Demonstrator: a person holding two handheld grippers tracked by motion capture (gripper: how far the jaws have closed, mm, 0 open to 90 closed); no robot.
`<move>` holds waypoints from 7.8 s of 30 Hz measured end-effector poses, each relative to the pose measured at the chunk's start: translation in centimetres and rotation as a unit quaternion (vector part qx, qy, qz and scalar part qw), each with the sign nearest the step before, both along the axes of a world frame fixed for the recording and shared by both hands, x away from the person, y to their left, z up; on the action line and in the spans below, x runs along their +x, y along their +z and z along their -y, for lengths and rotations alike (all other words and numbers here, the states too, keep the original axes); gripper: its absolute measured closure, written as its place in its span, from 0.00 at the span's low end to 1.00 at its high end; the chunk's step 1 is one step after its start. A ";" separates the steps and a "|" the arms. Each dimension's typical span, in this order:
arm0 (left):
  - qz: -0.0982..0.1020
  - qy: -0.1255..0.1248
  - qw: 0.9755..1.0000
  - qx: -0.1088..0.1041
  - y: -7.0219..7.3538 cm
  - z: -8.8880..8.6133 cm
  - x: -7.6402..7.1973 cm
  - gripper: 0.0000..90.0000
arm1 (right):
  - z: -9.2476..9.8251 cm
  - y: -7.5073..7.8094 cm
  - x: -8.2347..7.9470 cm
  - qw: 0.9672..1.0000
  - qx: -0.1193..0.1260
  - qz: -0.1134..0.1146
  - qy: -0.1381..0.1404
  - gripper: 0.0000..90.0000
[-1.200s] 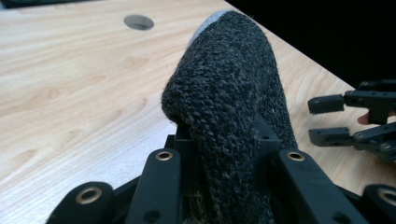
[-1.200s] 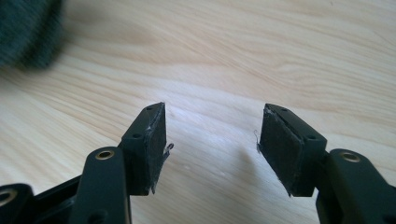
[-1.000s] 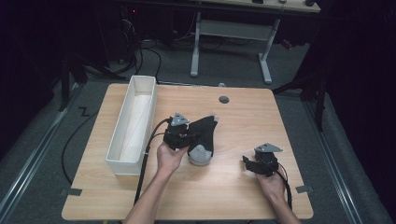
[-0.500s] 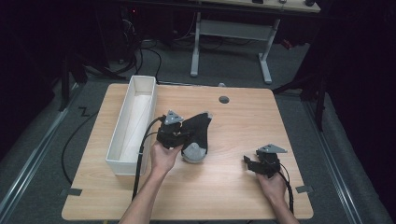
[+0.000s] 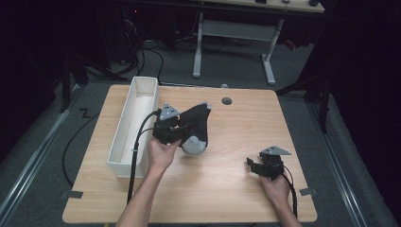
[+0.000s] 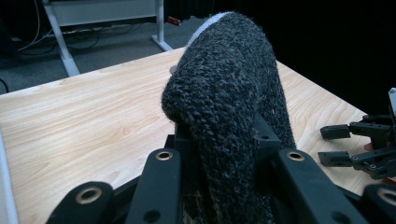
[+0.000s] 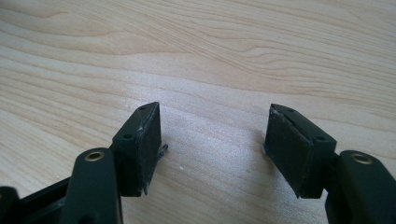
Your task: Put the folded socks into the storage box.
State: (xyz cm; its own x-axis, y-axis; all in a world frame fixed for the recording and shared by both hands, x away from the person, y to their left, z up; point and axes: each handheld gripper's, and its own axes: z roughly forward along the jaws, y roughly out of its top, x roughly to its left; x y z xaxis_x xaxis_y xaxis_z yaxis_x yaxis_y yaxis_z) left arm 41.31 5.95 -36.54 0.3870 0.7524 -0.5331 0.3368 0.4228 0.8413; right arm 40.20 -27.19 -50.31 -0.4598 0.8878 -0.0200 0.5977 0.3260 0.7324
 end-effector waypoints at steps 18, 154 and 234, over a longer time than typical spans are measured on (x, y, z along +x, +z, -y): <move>0.033 0.055 0.998 0.001 2.7 -3.6 -1.0 0.80 | 0.0 0.0 0.0 1.000 -0.001 0.001 0.004 0.40; 0.061 0.278 0.958 0.016 -5.4 -14.1 -8.0 0.75 | -0.3 0.0 -0.1 1.000 -0.002 0.002 0.006 0.41; 0.050 0.284 0.958 0.005 -5.8 -13.6 -11.1 0.36 | -0.3 0.0 -0.1 1.000 -0.002 0.002 0.005 0.40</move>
